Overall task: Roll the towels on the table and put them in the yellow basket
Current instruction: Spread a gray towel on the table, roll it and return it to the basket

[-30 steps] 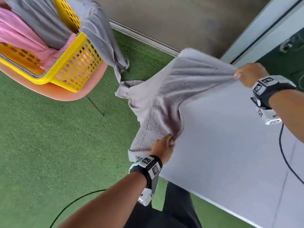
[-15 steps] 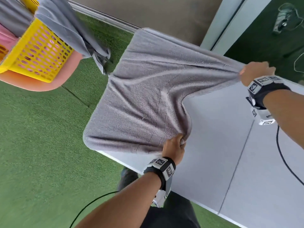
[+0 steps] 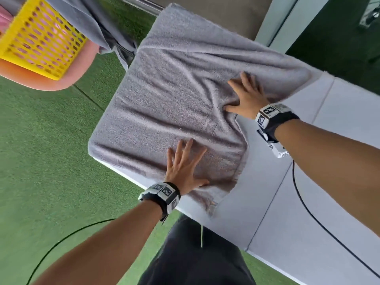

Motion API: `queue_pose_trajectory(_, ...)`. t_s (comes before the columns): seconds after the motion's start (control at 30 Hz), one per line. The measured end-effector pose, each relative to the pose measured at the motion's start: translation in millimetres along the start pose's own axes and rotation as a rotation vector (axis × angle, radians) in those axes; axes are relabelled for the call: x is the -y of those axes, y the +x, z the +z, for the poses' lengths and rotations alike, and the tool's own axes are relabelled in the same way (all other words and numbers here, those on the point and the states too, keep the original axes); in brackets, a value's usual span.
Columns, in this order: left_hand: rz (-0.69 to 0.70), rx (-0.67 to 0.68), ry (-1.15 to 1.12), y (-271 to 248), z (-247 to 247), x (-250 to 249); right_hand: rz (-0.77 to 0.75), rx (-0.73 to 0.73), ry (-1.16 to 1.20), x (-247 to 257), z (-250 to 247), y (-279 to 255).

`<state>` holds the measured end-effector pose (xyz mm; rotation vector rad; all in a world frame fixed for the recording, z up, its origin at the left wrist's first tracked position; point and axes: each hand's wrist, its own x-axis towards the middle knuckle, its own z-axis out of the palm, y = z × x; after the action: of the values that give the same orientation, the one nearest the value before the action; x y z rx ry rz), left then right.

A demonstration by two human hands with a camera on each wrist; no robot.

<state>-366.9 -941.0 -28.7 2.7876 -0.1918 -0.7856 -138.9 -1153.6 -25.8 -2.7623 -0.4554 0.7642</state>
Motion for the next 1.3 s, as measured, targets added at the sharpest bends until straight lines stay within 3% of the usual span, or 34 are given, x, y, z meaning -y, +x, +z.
queue_pose_trajectory(0.17, 0.091, 0.005, 0.101, 1.9, 9.3, 7.2, 0.06, 0.076, -0.067, -3.8, 7.0, 2.7)
queue_pose_trajectory(0.37, 0.084, -0.033, 0.131, 3.7, 18.5, 4.9, 0.022, -0.059, -0.05, -13.9, 23.8, -4.2)
queue_pose_trajectory(0.63, 0.061, 0.031, 0.131, 5.3, 28.0, -36.6, -0.025, -0.085, -0.065, -53.2, 35.9, -33.6)
queue_pose_trajectory(0.87, 0.121, 0.096, 0.137, -1.2, 61.8, -151.5, 0.076, -0.079, -0.012, -153.3, 39.0, -127.3)
queue_pose_trajectory(1.3, 0.09, 0.224, 0.131, -24.3, 160.9, -443.6, 0.261, -0.066, 0.037, -384.6, 50.4, -330.7)
